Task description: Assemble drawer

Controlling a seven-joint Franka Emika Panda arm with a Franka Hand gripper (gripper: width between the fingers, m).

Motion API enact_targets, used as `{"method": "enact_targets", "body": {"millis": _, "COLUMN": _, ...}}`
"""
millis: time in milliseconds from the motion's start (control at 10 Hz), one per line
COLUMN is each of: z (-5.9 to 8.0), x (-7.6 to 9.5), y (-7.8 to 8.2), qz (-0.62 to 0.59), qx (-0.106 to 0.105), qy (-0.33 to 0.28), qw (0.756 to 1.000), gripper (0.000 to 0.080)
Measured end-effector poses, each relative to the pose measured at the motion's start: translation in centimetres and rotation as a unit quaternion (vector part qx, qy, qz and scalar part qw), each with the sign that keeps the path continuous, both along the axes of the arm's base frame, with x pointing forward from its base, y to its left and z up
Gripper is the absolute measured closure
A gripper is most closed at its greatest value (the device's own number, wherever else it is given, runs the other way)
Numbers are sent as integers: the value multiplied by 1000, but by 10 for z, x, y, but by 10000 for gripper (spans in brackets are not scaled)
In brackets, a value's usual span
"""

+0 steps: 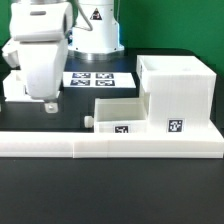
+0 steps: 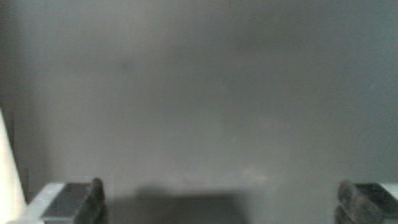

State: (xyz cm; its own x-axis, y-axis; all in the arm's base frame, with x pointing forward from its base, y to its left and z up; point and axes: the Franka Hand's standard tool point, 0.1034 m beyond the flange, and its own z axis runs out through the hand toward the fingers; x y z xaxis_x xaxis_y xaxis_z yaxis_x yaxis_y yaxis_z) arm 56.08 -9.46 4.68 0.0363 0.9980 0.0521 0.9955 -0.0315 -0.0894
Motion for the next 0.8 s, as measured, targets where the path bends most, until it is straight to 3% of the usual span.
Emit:
{"method": "enact_targets", "body": {"millis": 500, "z": -6, "x": 14, "y": 45, "qz": -3, "qx": 14, "qy": 4, "qw": 1000, "gripper": 150}}
{"method": "enact_targets", "body": {"millis": 800, "z": -6, "x": 14, "y": 47, "qz": -9, "qx": 15, "qy": 5, "qw": 1000, "gripper": 150}}
